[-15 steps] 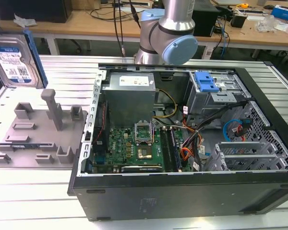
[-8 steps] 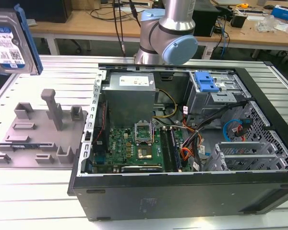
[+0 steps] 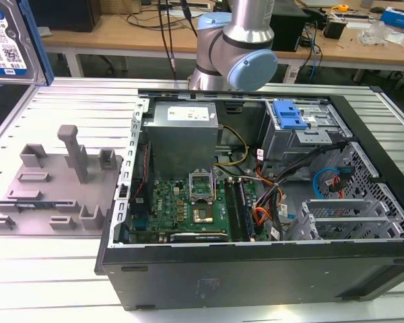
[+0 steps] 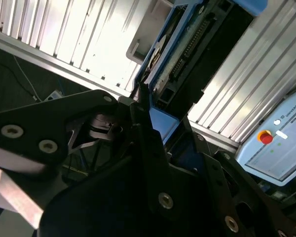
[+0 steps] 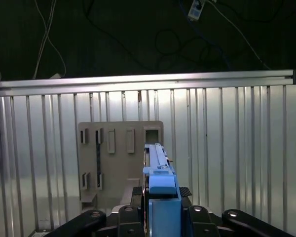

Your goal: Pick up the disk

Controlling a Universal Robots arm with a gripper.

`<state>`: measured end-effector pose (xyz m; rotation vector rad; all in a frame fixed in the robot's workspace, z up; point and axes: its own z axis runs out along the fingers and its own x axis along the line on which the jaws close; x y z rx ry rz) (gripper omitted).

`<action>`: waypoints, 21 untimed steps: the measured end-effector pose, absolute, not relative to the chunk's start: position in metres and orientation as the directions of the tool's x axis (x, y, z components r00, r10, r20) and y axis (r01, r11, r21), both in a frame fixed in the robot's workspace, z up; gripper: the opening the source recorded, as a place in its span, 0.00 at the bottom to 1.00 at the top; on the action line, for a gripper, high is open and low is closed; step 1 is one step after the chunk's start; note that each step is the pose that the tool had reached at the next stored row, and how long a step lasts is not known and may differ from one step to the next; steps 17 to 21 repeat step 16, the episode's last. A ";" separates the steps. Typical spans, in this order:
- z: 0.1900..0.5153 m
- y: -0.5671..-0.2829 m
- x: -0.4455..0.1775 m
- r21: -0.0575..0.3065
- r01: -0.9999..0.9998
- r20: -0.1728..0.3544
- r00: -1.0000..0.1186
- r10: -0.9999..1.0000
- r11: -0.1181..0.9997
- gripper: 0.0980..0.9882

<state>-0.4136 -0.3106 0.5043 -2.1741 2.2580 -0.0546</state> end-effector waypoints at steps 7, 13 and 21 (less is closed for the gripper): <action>0.504 -0.311 -0.414 -0.030 -0.999 0.019 -0.038 -0.999 0.038 0.30; 0.504 -0.311 -0.414 -0.030 -0.999 0.019 -0.038 -0.999 0.038 0.30; 0.504 -0.311 -0.414 -0.030 -0.999 0.019 -0.038 -0.999 0.038 0.30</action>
